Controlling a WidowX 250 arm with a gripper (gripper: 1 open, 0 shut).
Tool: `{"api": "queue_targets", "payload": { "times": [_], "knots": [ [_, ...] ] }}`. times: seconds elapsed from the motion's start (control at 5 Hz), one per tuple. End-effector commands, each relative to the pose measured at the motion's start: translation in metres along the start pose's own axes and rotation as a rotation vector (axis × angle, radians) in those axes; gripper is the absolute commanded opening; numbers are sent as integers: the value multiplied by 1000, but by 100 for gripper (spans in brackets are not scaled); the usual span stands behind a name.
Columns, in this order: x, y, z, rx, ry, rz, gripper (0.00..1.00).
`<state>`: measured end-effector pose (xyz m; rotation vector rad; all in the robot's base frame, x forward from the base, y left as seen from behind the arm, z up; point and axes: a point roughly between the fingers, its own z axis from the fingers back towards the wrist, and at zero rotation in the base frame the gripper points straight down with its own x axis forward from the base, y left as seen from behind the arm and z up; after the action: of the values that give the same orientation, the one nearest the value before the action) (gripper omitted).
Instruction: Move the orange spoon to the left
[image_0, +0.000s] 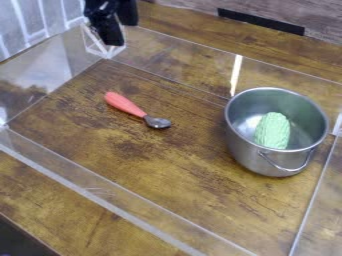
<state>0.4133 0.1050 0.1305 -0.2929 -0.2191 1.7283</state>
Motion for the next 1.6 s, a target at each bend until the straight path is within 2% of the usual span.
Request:
{"api": "queue_targets", "payload": {
  "times": [0.0,0.2,0.8,1.2,1.4],
  "knots": [
    [-10,-2,10,-57,26,-68,100],
    [-14,9,-11,-37,61,-125,100],
    [-14,35,-55,-29,13,-87,100],
    [-16,45,-76,-18,-1,-85,100],
    [-16,45,-79,-18,-4,-85,0]
  ]
}}
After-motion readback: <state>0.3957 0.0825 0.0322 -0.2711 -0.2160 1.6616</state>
